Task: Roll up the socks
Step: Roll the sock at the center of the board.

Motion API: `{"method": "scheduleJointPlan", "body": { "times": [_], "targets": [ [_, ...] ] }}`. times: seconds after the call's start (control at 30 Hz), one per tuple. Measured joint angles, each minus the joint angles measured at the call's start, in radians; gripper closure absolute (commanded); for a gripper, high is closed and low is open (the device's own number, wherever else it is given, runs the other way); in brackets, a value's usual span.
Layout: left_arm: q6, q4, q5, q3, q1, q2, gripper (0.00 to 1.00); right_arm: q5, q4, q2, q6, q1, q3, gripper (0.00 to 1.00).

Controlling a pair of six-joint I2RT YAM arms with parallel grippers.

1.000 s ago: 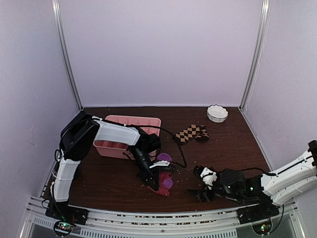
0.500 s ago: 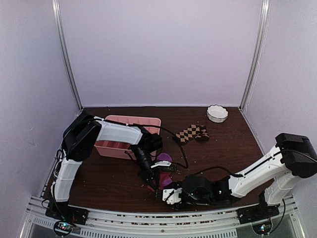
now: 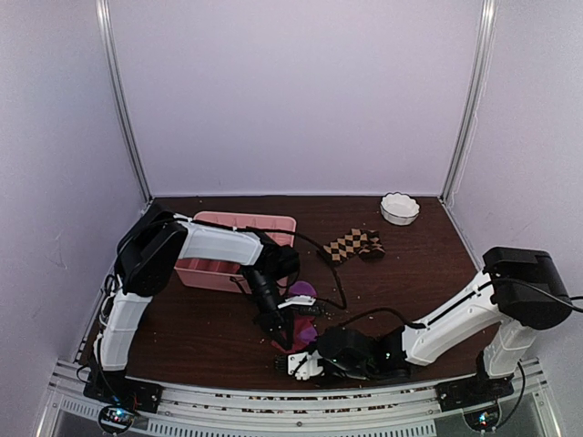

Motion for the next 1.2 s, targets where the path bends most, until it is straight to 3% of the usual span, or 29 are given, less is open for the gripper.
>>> {"method": "scheduleJointPlan", "body": {
  "times": [0.17, 0.37, 0.67, 0.73, 0.77, 0.83, 0.87, 0.9, 1.2],
  "targets": [
    [0.041, 0.002, 0.000, -0.005, 0.000, -0.004, 0.97, 0.007, 0.007, 0.001, 0.025, -0.004, -0.004, 0.77],
    [0.064, -0.005, -0.005, -0.002, 0.000, -0.003, 0.85, -0.002, 0.013, 0.000, 0.064, -0.016, -0.013, 1.00],
    [0.058, 0.073, -0.083, -0.116, -0.002, -0.125, 0.73, -0.144, -0.036, -0.002, 0.218, -0.086, 0.023, 1.00],
    [0.055, 0.096, -0.116, -0.137, -0.004, -0.158, 0.65, -0.177, -0.037, -0.003, 0.250, -0.095, 0.023, 1.00],
    [0.049, 0.109, -0.140, -0.145, -0.004, -0.177, 0.56, -0.192, -0.039, -0.004, 0.269, -0.101, 0.023, 1.00],
    [0.039, 0.124, -0.172, -0.155, -0.002, -0.204, 0.50, -0.220, -0.045, -0.006, 0.306, -0.110, 0.025, 1.00],
    [0.033, 0.132, -0.187, -0.159, 0.000, -0.216, 0.14, -0.233, -0.053, -0.006, 0.326, -0.114, 0.030, 1.00],
    [0.027, 0.148, -0.205, -0.168, 0.002, -0.233, 0.04, -0.250, -0.065, -0.006, 0.352, -0.119, 0.037, 1.00],
    [-0.035, 0.296, -0.373, -0.329, 0.019, -0.502, 0.02, -0.354, -0.080, -0.015, 0.589, -0.142, 0.033, 1.00]
  ]
}}
